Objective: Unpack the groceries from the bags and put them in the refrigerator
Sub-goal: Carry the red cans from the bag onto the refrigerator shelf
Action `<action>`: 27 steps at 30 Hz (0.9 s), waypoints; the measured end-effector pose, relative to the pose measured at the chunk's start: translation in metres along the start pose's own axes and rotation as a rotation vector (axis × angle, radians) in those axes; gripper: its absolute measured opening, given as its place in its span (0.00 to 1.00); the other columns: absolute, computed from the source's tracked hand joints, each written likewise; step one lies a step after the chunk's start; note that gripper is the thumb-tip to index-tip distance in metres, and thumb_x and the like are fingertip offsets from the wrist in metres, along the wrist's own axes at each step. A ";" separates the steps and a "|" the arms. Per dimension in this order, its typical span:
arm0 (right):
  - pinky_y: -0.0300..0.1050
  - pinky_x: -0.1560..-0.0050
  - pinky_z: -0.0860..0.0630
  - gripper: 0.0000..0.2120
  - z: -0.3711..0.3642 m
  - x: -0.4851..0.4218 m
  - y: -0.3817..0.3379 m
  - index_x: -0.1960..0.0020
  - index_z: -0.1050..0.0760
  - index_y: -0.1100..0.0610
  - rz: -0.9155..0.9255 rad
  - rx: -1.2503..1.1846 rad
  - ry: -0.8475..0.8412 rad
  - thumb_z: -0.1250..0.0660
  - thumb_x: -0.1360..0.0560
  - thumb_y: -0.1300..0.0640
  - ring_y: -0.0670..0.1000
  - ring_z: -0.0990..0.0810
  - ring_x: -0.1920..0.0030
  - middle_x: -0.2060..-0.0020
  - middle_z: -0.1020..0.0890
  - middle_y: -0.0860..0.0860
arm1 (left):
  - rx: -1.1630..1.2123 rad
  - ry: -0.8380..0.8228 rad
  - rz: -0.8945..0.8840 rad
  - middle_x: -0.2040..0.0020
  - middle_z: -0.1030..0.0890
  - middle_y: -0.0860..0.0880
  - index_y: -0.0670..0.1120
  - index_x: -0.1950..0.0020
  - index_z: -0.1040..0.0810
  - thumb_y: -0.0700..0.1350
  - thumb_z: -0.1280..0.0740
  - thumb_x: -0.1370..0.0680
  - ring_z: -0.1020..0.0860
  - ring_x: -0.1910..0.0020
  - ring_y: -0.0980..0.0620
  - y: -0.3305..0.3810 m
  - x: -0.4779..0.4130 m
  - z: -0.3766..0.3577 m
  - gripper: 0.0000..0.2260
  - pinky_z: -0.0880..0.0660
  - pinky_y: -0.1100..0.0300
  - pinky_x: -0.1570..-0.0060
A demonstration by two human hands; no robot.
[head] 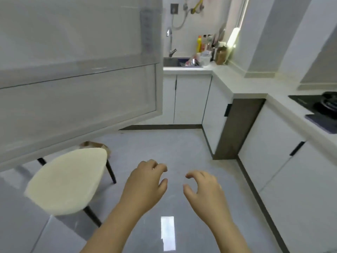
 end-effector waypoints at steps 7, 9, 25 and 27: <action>0.39 0.37 0.36 0.15 0.091 0.028 0.165 0.36 0.31 0.46 -0.261 0.013 0.106 0.43 0.22 0.49 0.44 0.34 0.36 0.37 0.28 0.40 | 0.082 -0.104 -0.257 0.37 0.30 0.56 0.54 0.34 0.31 0.53 0.42 0.20 0.33 0.37 0.56 0.178 -0.063 -0.079 0.15 0.34 0.66 0.44; 0.39 0.37 0.37 0.15 0.117 0.045 0.209 0.36 0.31 0.46 -0.347 0.022 0.144 0.43 0.22 0.48 0.44 0.34 0.36 0.37 0.29 0.39 | 0.104 -0.136 -0.323 0.37 0.30 0.56 0.55 0.34 0.31 0.54 0.42 0.20 0.33 0.38 0.56 0.228 -0.072 -0.102 0.15 0.32 0.66 0.42; 0.40 0.36 0.38 0.15 0.252 0.182 0.436 0.36 0.31 0.46 -0.921 0.003 0.496 0.42 0.22 0.48 0.44 0.34 0.36 0.37 0.29 0.40 | 0.178 -0.359 -1.004 0.36 0.30 0.55 0.53 0.32 0.33 0.53 0.44 0.20 0.33 0.37 0.54 0.557 -0.073 -0.213 0.17 0.33 0.64 0.44; 0.39 0.36 0.37 0.15 0.269 0.190 0.461 0.36 0.30 0.46 -0.987 0.013 0.546 0.42 0.22 0.48 0.45 0.34 0.36 0.38 0.29 0.41 | 0.191 -0.374 -1.071 0.36 0.30 0.55 0.53 0.32 0.33 0.52 0.44 0.20 0.33 0.37 0.54 0.594 -0.077 -0.222 0.17 0.34 0.64 0.44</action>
Point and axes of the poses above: each hand's wrist, its own x-axis away from the middle knuckle, its own z-axis out of the back of the hand, y = z × x, the point moved 10 cm from there along -x, towards the middle knuckle
